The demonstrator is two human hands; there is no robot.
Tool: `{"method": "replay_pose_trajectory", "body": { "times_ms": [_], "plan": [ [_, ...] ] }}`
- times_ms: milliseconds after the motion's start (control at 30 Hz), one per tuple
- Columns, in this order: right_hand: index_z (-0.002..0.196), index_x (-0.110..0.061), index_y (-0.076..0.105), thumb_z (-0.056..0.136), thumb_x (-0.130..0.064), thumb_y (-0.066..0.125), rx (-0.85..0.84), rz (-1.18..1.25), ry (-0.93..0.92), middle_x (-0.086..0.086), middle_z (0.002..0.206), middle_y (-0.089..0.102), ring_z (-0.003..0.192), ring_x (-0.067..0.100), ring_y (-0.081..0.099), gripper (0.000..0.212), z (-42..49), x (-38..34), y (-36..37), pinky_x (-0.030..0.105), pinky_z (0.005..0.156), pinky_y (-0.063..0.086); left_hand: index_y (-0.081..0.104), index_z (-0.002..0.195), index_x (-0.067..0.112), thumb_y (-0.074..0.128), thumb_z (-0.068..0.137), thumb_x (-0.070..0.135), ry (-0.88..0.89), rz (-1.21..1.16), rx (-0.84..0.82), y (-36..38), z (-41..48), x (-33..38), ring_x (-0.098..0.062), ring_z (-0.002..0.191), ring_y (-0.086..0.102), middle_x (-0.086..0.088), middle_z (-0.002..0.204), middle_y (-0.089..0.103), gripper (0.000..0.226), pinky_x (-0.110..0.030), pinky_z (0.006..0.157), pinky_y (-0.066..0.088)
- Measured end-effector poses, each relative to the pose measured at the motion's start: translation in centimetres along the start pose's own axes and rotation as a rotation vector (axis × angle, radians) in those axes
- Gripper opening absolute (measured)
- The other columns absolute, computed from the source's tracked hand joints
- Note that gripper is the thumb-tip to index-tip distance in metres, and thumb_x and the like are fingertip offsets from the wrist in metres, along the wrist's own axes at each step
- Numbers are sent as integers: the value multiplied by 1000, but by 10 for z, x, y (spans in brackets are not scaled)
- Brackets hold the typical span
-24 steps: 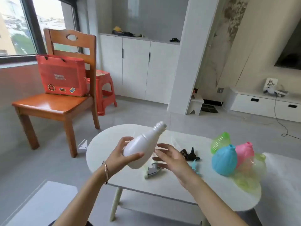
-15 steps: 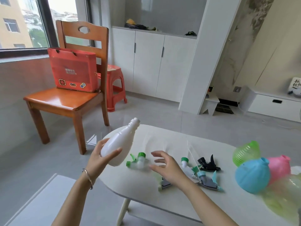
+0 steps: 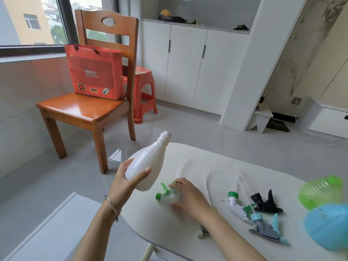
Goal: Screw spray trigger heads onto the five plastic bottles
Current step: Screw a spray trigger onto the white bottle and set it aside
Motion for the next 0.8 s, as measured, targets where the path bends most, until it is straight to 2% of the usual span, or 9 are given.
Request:
{"method": "replay_pose_trajectory", "body": {
  "times_ms": [67,133,267,367,433,467,600,700,800],
  "plan": [
    [125,-28,56,76,-32,72,38,15,-37,-13,134,46,122,8,47,51,-2,1,-5,20,100,36,54,113,33,75,43,60,9,-4,-7,7,2,1,-17,101,61,6,112,57,77,-27,68,54],
    [121,-26,59,77,-31,74,158,139,-53,-12,133,49,122,4,47,47,-5,1,-21,16,102,33,54,112,33,75,44,59,11,2,-13,13,3,1,-21,102,61,1,114,58,75,-30,70,55],
    [115,-28,61,81,-32,70,384,739,3,-9,121,64,114,5,58,35,-17,4,-74,19,92,47,53,115,25,76,42,59,-7,13,-20,23,0,0,-21,101,62,-1,113,58,83,-41,81,57],
    [114,-24,62,85,-41,57,493,1272,62,-1,118,67,111,12,63,34,-29,16,-105,26,90,50,52,114,24,75,41,59,-34,-18,-39,30,-3,-3,-19,98,62,2,112,57,84,-40,78,57],
    [114,-19,58,91,-37,50,535,1628,114,8,120,64,110,22,64,30,-40,25,-119,36,91,51,52,113,25,75,43,58,-73,-75,-75,35,-6,-6,-21,100,62,-1,114,58,81,-35,72,57],
    [115,-17,56,93,-34,49,559,1724,146,11,122,62,109,26,63,29,-46,30,-125,38,90,54,52,113,26,74,43,58,-89,-103,-88,37,-7,-7,-23,101,62,-3,115,58,80,-33,70,56],
    [132,-4,45,96,-26,48,628,1747,193,17,125,56,98,24,66,42,-65,41,-139,26,75,59,53,112,24,74,45,59,-121,-153,-92,43,-8,-11,-28,106,60,-8,118,57,78,-34,70,55],
    [128,-4,48,96,-26,45,616,1741,180,15,114,61,84,19,71,39,-75,43,-145,24,69,59,53,111,25,74,45,58,-126,-161,-90,45,-10,-13,-29,105,60,-10,118,57,78,-34,70,55],
    [122,-4,53,97,-25,45,581,1728,171,17,113,62,80,18,72,33,-81,44,-148,24,69,59,52,113,25,75,44,58,-130,-168,-102,44,-11,-14,-29,102,61,-10,116,58,80,-35,71,54]
  ]
}}
Point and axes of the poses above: each hand's wrist, its own z-axis towards the middle knuckle, its own y-axis out of the palm, x = y × z, the point moved 2 cm from there along z, towards the middle knuckle
